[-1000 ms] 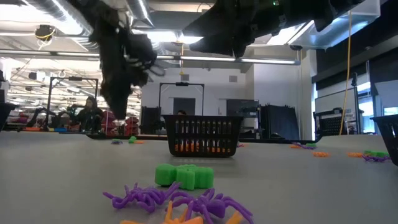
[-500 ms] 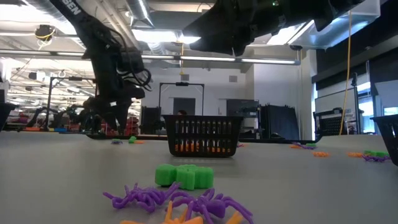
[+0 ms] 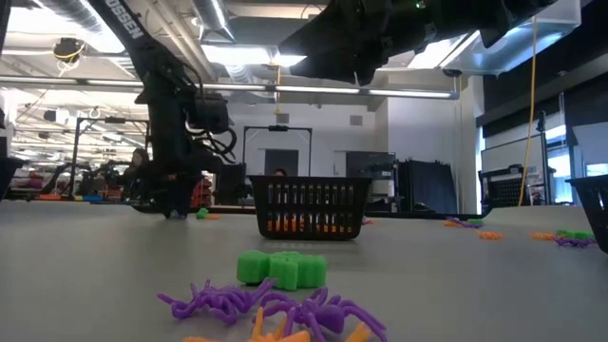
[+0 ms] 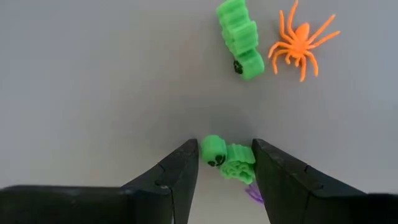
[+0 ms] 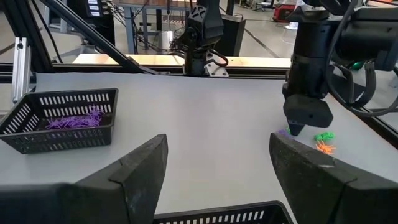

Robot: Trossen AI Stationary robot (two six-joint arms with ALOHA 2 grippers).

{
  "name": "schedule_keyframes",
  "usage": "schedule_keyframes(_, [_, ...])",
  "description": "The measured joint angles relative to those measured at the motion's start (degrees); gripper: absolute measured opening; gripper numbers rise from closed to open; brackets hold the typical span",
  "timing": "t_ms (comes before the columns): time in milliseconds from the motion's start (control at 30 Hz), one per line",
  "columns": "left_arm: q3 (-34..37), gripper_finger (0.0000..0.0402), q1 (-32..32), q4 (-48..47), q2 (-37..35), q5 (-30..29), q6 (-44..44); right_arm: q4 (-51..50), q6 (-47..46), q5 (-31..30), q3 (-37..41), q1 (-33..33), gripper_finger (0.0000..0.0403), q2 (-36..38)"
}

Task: Sort Halloween decoration
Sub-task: Put the green skeleton toy into the bottom right black bin

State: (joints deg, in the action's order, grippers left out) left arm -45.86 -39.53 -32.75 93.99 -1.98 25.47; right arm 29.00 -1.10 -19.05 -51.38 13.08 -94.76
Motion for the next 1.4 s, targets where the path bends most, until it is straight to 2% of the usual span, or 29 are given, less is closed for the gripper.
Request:
schedule_keyframes(200, [-0.3,0.0133,0.0,0.4,0.2,-0.4,-1.3,0.0,0.0,0.0,0.0,0.0,0.0282,0.0])
schedule_keyframes(333, [-1.2,0.0088,0.6,1.0,0.5,-0.7,-2.7,0.0,0.0,0.0,0.0,0.0,0.0282,0.0])
schedule_keyframes(533, [-4.2,0.0013,1.1,-2.9,-1.7,-0.4,-6.2,-0.1,0.0,0.0,0.0,0.0,0.0282,0.0])
schedule_keyframes(833, [-7.7,0.0004,6.5,-6.4,-12.2,-1.0,-7.6,-0.4,0.3,0.0,0.0,0.0,0.0282,0.0])
schedule_keyframes(933, [-7.7,0.0003,11.8,-5.8,-17.7,-3.0,-6.7,0.0,0.5,-0.9,0.0,0.0,0.0282,0.0])
schedule_keyframes(1000, [-7.4,0.0003,16.5,-4.0,-21.9,-4.7,-5.7,0.6,0.3,-6.6,0.0,0.0,0.0282,0.0])
schedule_keyframes(1067, [-6.1,0.0002,21.6,0.8,-25.7,-6.5,-4.8,0.6,0.0,-12.6,0.0,0.0,0.0282,0.0])
schedule_keyframes(1167, [-3.4,0.0002,29.6,10.2,-30.4,-7.7,-5.2,0.0,-0.4,-14.8,0.0,-0.1,0.0282,0.0])
schedule_keyframes(1267, [0.9,0.0002,38.6,22.4,-33.3,-10.3,-7.5,1.1,-2.9,-10.1,0.0,0.0,0.0282,0.0])
schedule_keyframes(1400, [7.0,0.0001,49.0,40.7,-33.6,-13.0,-13.4,6.7,-4.6,3.7,0.0,-0.4,0.0282,0.0])
